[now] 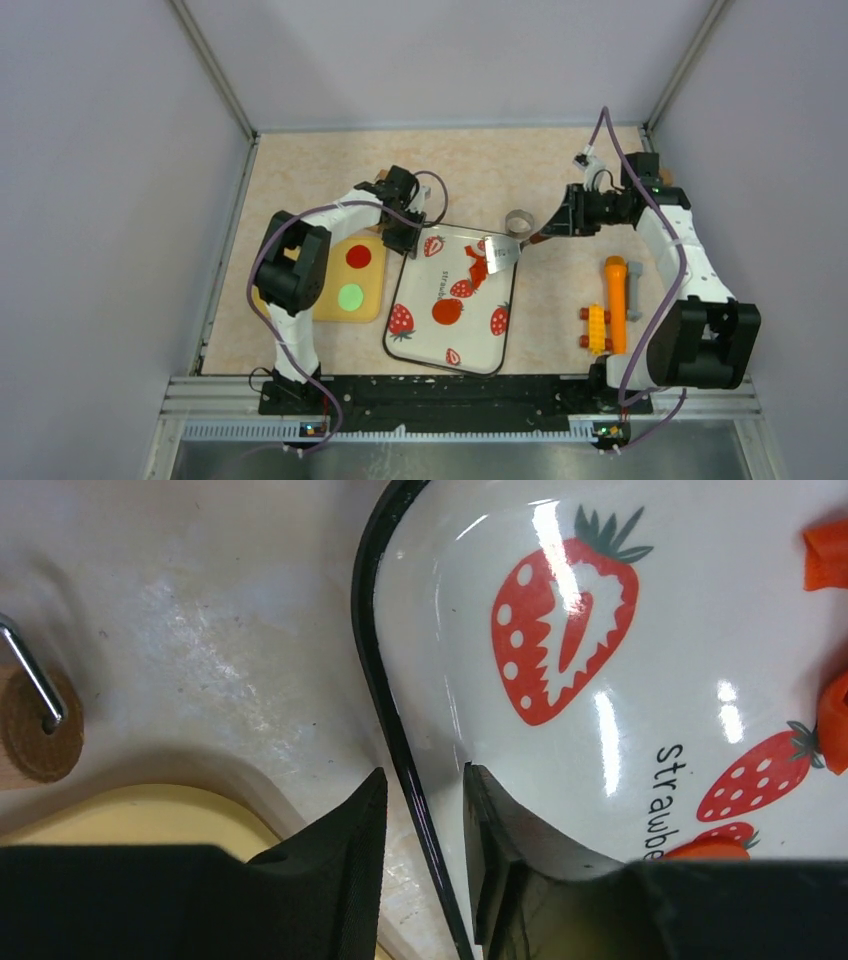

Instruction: Roll out the dumpling wrappers from the dough

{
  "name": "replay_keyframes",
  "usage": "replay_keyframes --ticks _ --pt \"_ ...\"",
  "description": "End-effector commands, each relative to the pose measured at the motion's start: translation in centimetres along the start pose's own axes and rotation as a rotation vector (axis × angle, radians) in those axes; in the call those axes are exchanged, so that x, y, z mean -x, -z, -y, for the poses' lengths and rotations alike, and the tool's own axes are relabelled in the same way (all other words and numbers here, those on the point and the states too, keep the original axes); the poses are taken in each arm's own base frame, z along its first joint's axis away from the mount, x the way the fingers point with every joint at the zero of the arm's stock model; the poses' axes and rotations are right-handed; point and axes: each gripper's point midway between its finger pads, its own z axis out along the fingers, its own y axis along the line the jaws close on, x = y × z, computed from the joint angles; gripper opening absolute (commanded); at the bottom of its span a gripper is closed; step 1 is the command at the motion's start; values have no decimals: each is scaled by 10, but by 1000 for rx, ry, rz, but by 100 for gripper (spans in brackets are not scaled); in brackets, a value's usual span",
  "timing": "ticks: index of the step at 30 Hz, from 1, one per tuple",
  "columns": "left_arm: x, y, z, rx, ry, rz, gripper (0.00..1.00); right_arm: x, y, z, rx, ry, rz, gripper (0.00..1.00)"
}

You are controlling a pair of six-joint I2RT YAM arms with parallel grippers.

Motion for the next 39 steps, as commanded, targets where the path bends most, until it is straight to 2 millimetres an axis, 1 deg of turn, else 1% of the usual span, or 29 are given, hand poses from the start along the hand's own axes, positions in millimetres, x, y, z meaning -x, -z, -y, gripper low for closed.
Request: replay_keyframes --ticks 1,2,4,7,11,15,19,28,34,39 --pt "9 -2 -9 58 94 27 31 1 3 -8 16 11 20 0" --pt "6 -4 -11 63 114 23 27 -2 1 -7 18 -2 13 0" --pt "3 -3 -14 72 160 22 15 -10 -5 -5 27 -15 -9 0" --pt "2 3 -18 72 246 40 0 -15 -13 -5 41 -7 -34 0" --pt "2 10 -26 71 370 66 0 -18 -23 -10 43 36 -76 0" --pt "6 10 -33 88 476 73 0 -14 -26 -7 33 24 -89 0" --pt "12 9 -34 76 548 73 0 -14 -27 -3 24 26 -104 0" --pt "18 1 -46 99 608 66 0 -32 -37 16 -3 23 -161 0" --pt "28 2 -43 68 613 83 0 -28 -44 20 10 34 -168 0" --pt "29 -1 -40 47 612 79 0 -30 -47 22 13 42 -184 0"
